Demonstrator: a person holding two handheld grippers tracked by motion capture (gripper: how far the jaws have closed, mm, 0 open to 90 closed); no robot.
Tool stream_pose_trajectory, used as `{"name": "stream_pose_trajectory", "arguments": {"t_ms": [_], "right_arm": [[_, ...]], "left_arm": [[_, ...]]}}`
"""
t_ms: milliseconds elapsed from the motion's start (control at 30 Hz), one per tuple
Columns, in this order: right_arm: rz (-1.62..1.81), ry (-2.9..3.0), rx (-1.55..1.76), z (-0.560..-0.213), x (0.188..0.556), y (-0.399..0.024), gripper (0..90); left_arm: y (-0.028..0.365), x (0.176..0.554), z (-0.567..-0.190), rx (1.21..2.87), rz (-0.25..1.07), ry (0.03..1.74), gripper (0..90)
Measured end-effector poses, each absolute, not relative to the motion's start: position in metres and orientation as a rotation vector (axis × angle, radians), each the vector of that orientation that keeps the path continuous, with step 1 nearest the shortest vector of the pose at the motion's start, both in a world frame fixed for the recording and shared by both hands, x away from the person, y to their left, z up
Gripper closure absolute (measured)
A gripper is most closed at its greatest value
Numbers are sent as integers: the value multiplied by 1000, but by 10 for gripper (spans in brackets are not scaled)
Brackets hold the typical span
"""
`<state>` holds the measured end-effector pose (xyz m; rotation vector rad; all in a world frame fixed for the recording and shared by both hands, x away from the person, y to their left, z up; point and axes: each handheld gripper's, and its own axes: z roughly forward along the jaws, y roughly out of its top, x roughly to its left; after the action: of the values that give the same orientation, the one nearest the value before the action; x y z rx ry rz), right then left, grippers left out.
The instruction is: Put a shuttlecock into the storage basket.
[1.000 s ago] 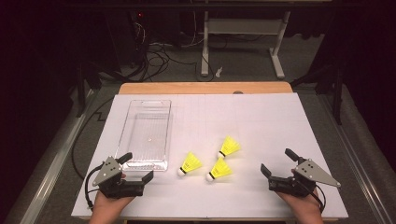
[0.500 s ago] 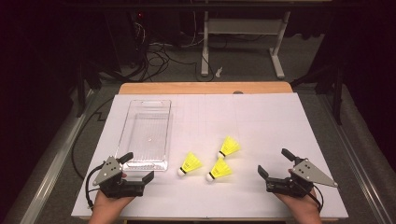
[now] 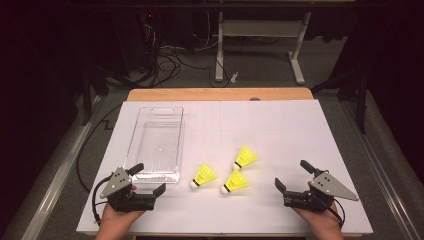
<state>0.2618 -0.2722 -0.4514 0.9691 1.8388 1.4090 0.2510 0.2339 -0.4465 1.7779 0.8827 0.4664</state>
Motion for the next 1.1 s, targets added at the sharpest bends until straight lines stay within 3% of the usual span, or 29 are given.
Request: {"name": "stream_pose_trajectory", "arguments": {"t_ms": [1100], "right_arm": [[1455, 1801, 987, -450, 263, -279, 4]], "left_arm": [[281, 244, -441, 1655, 518, 989, 1]]}}
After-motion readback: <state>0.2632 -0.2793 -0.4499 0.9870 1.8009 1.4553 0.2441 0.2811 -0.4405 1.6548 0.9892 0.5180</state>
